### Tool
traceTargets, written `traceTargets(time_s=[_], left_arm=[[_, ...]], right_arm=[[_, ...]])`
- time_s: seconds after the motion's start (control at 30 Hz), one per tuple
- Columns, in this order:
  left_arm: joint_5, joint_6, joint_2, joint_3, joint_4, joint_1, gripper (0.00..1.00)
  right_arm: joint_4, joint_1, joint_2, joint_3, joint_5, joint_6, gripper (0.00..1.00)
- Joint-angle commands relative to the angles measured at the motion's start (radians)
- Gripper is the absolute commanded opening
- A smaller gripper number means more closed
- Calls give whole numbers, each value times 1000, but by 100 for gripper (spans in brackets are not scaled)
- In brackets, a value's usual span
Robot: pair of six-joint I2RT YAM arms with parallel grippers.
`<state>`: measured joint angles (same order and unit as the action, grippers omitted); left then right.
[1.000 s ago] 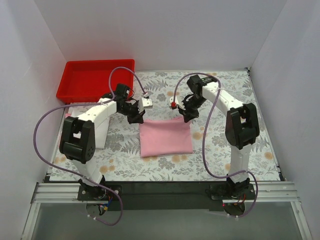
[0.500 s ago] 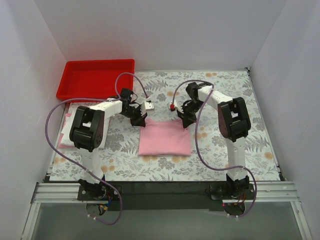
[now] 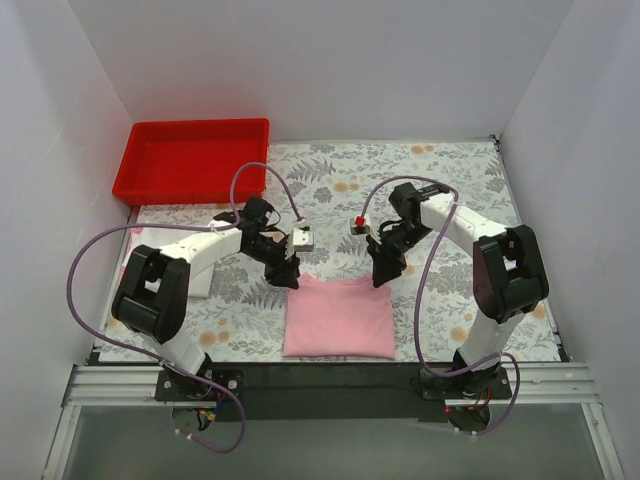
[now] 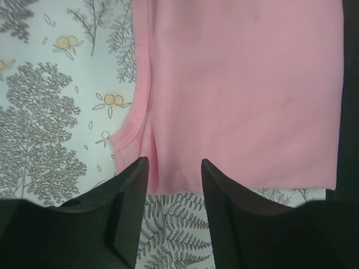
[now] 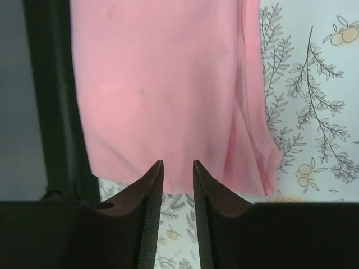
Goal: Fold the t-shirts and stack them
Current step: Fold the tshirt
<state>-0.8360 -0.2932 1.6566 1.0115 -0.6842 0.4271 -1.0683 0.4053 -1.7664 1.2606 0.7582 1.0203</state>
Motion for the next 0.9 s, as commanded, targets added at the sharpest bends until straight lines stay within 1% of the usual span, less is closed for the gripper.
traceTargets(time_s=[0.0, 0.07, 0.1, 0.13, 0.17, 0.2, 0.23, 0.27, 0.3, 0.37, 0.4, 0.43, 0.5, 0.77, 0.87], left_arm=[[-124, 69, -73, 58, 30, -4, 43], [-153, 147, -75, 73, 92, 15, 44], [-150, 185, -74, 75, 118, 33, 46], [-140, 248, -73, 69, 188, 53, 47], [-124, 287, -72, 41, 237, 91, 47], [-108, 320, -69, 30, 279, 110, 47], [-89, 368, -64, 19, 348, 123, 48], [-75, 399, -55, 12, 380, 148, 48], [-51, 428, -38, 0, 444, 160, 48], [-28, 489, -28, -14, 498, 182, 48], [-19, 512, -15, -25, 541, 190, 48], [-15, 526, -5, -27, 549, 199, 48], [-12, 551, 34, -19, 546, 220, 48], [26, 548, 123, -17, 561, 254, 48], [35, 522, 141, -21, 561, 262, 47]], right_arm=[[-1, -40, -1, 42, 202, -132, 34], [8, -77, -34, 92, 263, -193, 32], [16, -83, -74, 106, 312, -215, 29], [31, -88, -93, 120, 328, -254, 27], [109, -92, -108, 123, 339, -357, 24], [152, -95, -128, 115, 355, -417, 20], [203, -95, -136, 109, 359, -464, 18], [314, -94, -139, 100, 356, -521, 17], [382, -95, -140, 71, 351, -661, 11], [485, -97, -137, 37, 357, -777, 9], [593, -99, -131, 20, 360, -878, 9], [640, -97, -128, -18, 366, -931, 8], [727, -97, -130, -39, 374, -1012, 8], [746, -97, -145, -81, 375, -1011, 7], [746, -97, -146, -90, 371, -999, 7]])
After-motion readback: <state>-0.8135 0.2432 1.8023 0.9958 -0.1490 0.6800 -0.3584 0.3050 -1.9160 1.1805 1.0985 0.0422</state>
